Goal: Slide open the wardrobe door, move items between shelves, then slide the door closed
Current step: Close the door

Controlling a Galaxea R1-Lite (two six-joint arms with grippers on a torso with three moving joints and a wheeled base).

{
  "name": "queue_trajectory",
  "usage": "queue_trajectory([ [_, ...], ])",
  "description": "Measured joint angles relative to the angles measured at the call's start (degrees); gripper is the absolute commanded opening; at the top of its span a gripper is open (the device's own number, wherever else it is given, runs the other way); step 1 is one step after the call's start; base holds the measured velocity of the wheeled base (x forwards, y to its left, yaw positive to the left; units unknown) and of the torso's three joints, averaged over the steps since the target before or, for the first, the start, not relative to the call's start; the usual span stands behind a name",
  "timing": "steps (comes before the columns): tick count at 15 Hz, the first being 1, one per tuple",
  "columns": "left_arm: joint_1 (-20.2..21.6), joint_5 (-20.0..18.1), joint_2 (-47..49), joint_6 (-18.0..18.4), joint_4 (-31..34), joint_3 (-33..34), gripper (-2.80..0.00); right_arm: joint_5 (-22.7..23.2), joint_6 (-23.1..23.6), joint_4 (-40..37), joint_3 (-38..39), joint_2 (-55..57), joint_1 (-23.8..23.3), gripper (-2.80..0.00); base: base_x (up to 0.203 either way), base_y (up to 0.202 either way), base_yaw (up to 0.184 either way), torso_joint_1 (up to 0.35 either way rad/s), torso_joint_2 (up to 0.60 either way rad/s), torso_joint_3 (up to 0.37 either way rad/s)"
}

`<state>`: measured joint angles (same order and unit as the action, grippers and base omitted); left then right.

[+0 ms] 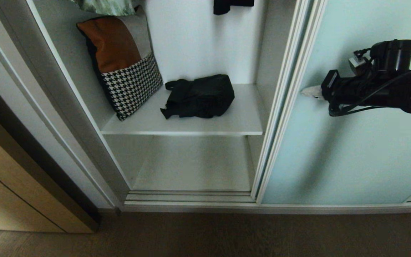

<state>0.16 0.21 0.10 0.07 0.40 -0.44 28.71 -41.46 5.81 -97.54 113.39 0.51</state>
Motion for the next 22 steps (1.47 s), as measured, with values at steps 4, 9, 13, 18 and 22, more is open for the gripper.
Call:
queue_trajectory([
  [4,0.00,0.00,0.00,0.02,0.03,0.00,-2.80,-0.14,-2.83,-0.22,-1.20,0.58,0.79,-2.80,0.000,0.000,0.000,0.000,0.00,0.000],
  [9,0.00,-0.02,0.00,0.02,-0.05,0.00,-2.80,-0.53,-2.87,0.08,-0.83,0.72,3.27,-2.80,0.000,0.000,0.000,0.000,0.00,0.000],
  [13,-0.01,0.01,0.00,0.00,-0.03,0.00,-2.80,-0.79,-2.58,0.05,0.62,0.47,6.30,-2.80,0.000,0.000,0.000,0.000,0.00,0.000],
  [18,0.05,-0.04,0.00,0.01,0.00,0.00,-2.80,-1.35,-2.23,0.16,0.31,0.66,12.28,-2.80,0.000,0.000,0.000,0.000,0.00,0.000],
  [22,0.00,-0.02,0.00,0.03,-0.03,-0.02,-2.80,-1.83,-1.01,-0.09,0.05,0.70,16.63,-2.80,0.000,0.000,0.000,0.000,0.00,0.000],
])
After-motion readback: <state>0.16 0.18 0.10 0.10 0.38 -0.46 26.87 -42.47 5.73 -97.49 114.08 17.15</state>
